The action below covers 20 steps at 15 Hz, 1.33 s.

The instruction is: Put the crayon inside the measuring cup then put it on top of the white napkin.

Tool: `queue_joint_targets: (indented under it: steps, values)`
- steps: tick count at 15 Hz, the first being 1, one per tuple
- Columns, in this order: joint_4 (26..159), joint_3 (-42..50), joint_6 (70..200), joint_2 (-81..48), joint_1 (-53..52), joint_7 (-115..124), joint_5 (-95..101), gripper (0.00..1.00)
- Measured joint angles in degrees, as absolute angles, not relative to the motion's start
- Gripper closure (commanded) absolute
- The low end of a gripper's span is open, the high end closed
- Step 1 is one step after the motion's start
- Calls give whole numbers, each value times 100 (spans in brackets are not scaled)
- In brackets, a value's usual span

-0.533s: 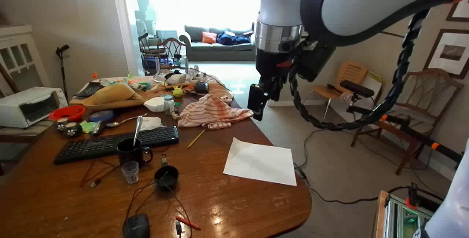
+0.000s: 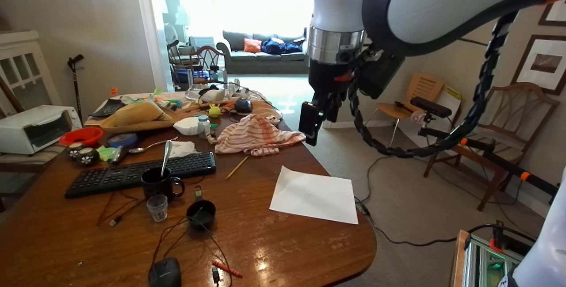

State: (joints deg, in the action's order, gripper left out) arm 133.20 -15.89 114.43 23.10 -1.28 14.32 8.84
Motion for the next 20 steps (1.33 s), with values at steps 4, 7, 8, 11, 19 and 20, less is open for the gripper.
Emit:
queue_joint_targets:
  steps: [4, 7, 8, 11, 19, 20]
  values:
    - [13320, -1589, 11443, 2310, -128, 1432, 884, 0]
    - [13320, -1573, 11443, 2310, -143, 1432, 884, 0]
    - [13320, -1546, 11443, 2308, -168, 1432, 884, 0]
    - [13380, -1433, 11680, 2190, -299, 1326, 834, 0]
    - [13448, -994, 12692, 1172, -591, 415, 17, 0]
    - [13446, -978, 12771, 1029, -592, 385, -6, 0]
